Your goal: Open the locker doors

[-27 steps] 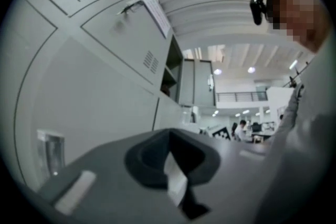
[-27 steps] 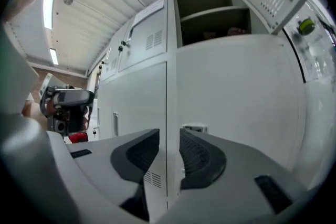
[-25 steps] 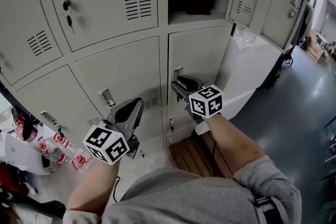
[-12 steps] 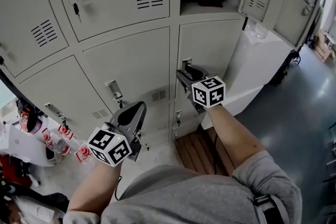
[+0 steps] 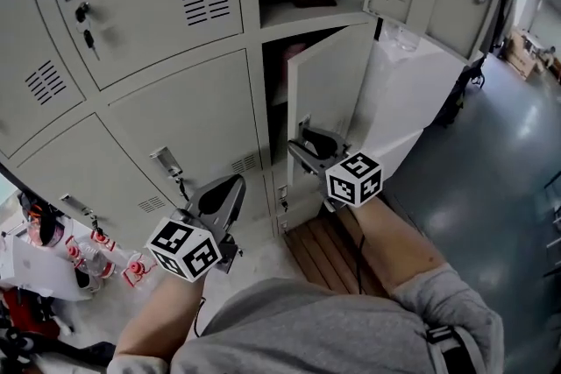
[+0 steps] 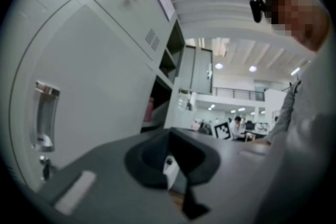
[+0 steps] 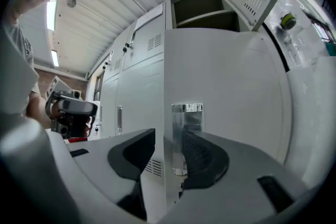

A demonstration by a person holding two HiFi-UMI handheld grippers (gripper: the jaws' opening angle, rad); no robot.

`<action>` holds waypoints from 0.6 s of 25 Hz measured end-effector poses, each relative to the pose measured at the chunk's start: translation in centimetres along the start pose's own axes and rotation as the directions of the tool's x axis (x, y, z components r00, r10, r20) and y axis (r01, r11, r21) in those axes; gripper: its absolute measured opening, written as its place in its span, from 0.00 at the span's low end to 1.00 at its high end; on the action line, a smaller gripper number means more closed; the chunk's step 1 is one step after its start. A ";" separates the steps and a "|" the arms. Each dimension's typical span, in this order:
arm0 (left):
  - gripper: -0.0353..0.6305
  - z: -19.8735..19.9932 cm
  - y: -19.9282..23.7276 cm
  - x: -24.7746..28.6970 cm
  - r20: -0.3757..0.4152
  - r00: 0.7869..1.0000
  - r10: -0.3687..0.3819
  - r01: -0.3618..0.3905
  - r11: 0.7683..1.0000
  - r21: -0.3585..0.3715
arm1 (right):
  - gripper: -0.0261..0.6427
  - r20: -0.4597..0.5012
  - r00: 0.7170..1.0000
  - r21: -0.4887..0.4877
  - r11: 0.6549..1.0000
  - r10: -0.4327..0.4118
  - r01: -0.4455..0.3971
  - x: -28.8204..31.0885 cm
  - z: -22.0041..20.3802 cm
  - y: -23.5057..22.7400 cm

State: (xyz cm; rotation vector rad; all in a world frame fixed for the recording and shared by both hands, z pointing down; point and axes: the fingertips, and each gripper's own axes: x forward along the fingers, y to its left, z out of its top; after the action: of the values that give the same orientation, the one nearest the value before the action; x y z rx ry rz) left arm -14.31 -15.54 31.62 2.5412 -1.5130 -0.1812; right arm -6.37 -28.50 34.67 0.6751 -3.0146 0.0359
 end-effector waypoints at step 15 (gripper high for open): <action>0.06 -3.7 -8.9 10.6 -0.067 0.963 -0.260 0.258 0.965 -0.040 | 0.26 0.002 0.939 -0.022 0.939 -0.345 0.345 -21.1 -2.5 -11.2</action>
State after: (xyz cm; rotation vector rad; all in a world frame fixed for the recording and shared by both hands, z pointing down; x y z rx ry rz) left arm -0.90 -20.38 33.13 2.6823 -1.1387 -0.1439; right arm 17.60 -29.59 36.08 1.1875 -2.8411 -0.0105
